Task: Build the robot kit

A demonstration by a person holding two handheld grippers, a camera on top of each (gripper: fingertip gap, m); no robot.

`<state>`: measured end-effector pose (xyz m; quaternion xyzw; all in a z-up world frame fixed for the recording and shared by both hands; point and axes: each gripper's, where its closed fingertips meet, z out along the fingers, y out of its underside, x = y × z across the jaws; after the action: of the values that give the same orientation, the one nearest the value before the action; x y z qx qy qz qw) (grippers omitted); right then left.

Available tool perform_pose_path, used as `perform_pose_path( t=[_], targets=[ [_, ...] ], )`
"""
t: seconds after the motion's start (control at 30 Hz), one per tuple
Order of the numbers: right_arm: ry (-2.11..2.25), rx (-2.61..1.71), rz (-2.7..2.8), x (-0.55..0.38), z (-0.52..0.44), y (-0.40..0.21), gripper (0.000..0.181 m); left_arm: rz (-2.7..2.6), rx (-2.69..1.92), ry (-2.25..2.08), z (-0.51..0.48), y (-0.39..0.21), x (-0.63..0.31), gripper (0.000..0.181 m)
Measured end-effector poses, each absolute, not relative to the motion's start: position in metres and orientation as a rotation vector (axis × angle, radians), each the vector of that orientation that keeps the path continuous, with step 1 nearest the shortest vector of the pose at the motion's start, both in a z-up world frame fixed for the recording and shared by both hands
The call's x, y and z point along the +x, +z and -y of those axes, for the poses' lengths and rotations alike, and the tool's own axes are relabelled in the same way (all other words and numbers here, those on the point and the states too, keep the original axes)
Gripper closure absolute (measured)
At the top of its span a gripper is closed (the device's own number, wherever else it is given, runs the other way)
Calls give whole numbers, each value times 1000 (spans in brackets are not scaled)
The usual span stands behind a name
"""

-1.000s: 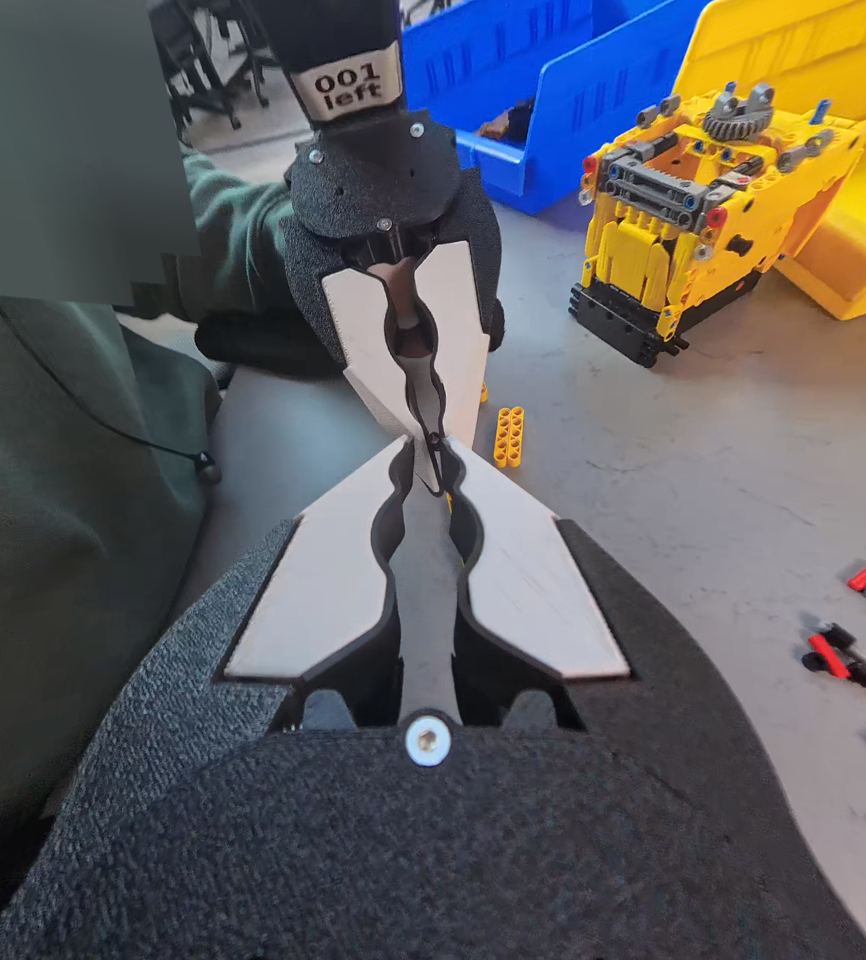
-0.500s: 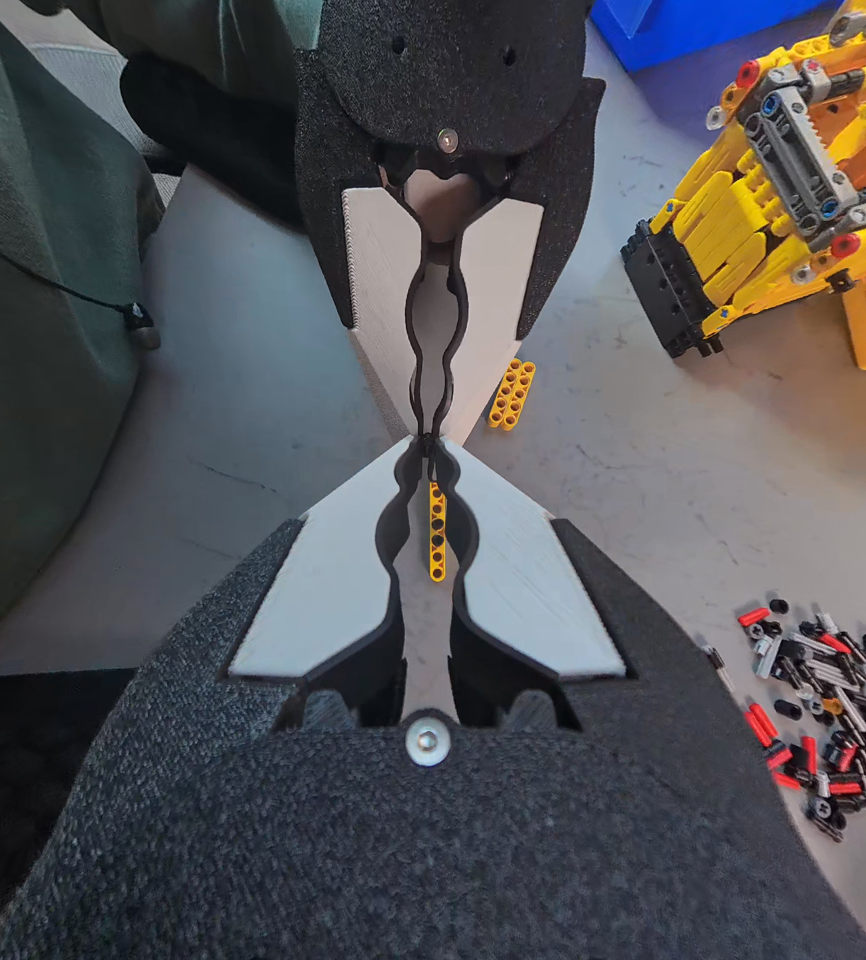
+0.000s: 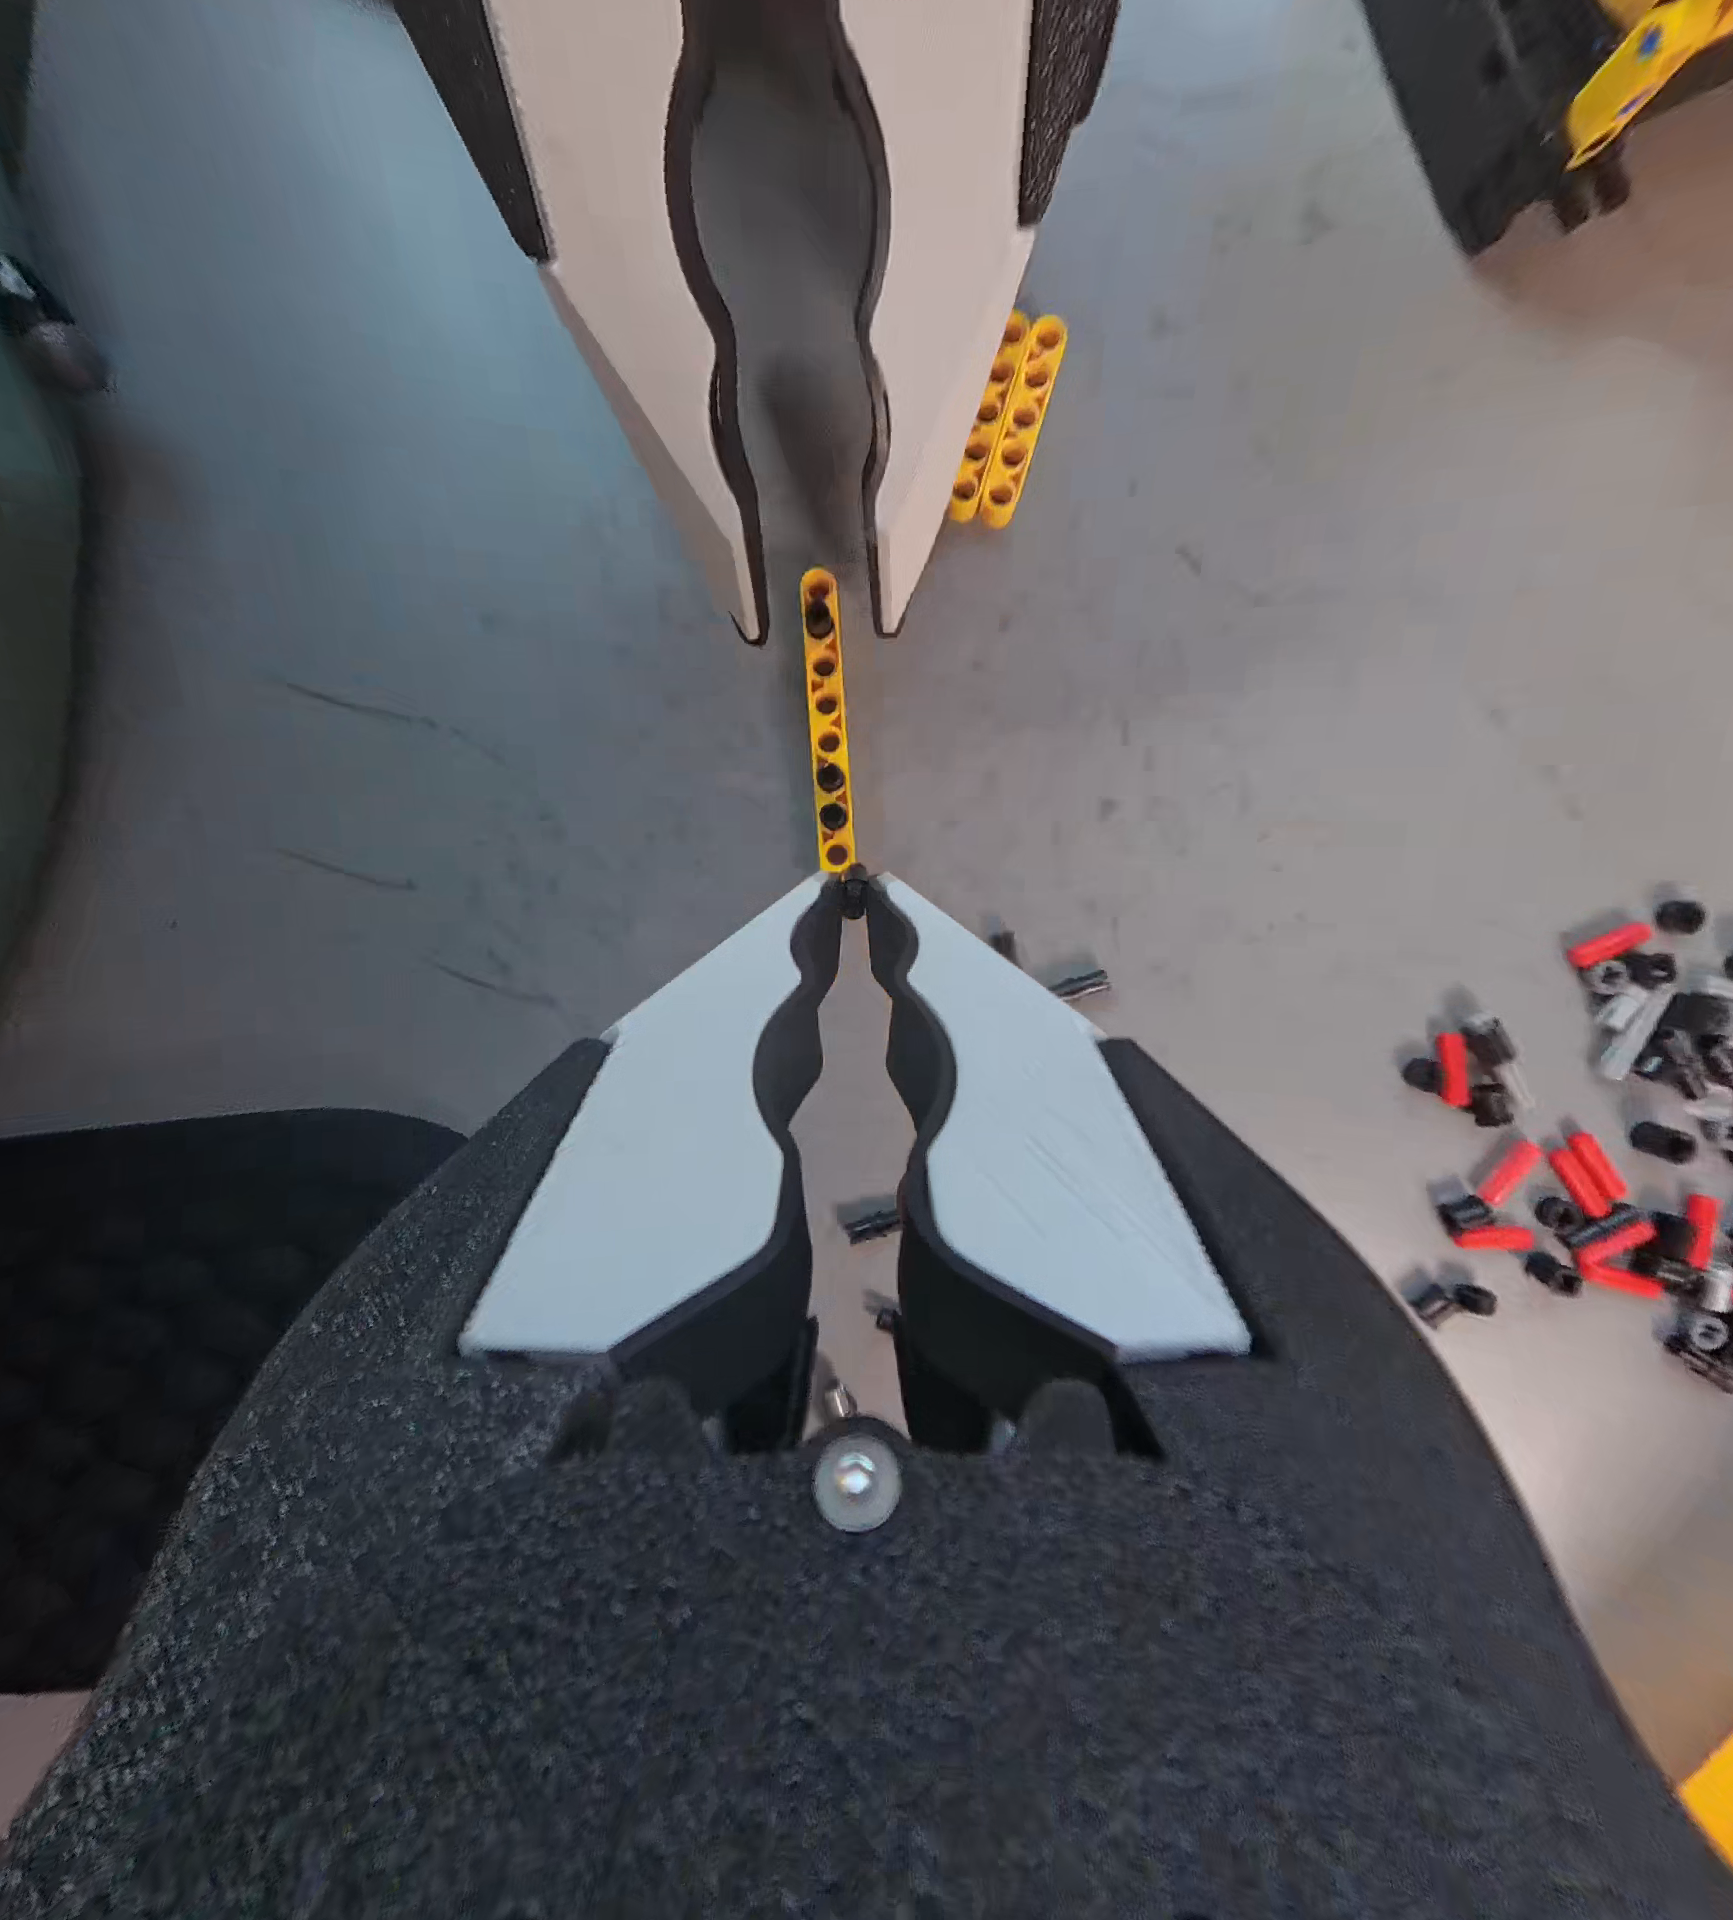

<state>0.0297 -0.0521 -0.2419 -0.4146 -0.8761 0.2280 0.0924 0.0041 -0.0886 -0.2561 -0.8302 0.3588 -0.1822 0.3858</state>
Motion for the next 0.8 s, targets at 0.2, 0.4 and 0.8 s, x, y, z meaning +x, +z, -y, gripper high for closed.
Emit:
perform_pose_path(
  t=[0.2,0.4,0.8],
  targets=[
    [562,-1218,2676,32,53,-258,177,-951,-2161,-413,88,-268,5,166],
    [410,-1122,2775,31,53,-258,177,-943,-2168,-425,87,-268,6,175],
    [199,-825,3017,33,56,-260,178,-925,-2182,-462,82,-268,2,174]
  ],
)
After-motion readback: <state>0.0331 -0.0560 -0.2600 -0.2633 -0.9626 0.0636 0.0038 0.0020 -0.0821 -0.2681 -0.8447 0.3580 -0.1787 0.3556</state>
